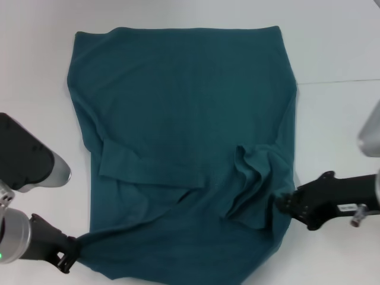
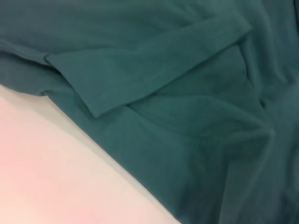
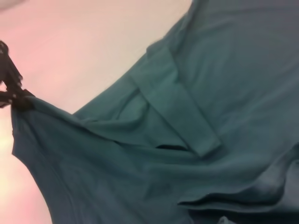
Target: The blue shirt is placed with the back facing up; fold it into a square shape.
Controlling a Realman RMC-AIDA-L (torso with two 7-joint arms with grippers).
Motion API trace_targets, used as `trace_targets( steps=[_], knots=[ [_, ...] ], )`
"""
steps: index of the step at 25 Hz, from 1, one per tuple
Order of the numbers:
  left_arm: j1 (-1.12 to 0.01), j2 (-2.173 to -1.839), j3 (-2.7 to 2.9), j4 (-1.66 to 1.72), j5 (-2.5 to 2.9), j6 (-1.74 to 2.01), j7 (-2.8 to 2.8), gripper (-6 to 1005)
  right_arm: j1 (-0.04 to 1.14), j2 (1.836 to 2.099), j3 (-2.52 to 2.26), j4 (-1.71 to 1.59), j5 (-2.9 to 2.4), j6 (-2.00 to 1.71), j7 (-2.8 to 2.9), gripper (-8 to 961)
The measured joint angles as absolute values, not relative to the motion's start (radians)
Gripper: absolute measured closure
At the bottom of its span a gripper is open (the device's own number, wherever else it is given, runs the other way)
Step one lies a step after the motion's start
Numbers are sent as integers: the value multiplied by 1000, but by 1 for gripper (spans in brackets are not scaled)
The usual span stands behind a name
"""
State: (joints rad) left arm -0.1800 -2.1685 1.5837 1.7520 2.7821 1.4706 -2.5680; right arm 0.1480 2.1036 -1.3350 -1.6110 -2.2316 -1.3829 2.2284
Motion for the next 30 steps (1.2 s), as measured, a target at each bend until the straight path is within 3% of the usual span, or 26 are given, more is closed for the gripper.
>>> trace_targets(
  steps=[12, 30],
  knots=[
    [-171, -2169, 1568, 1785, 2755, 1506, -2562, 952, 56, 2107, -1175, -1616, -2118, -1477, 2093, 887],
    [-59, -2175, 1569, 1880, 2740, 1535, -2572, 952, -17, 2111, -1129, -1604, -2087, -1474, 1944, 886]
  ],
)
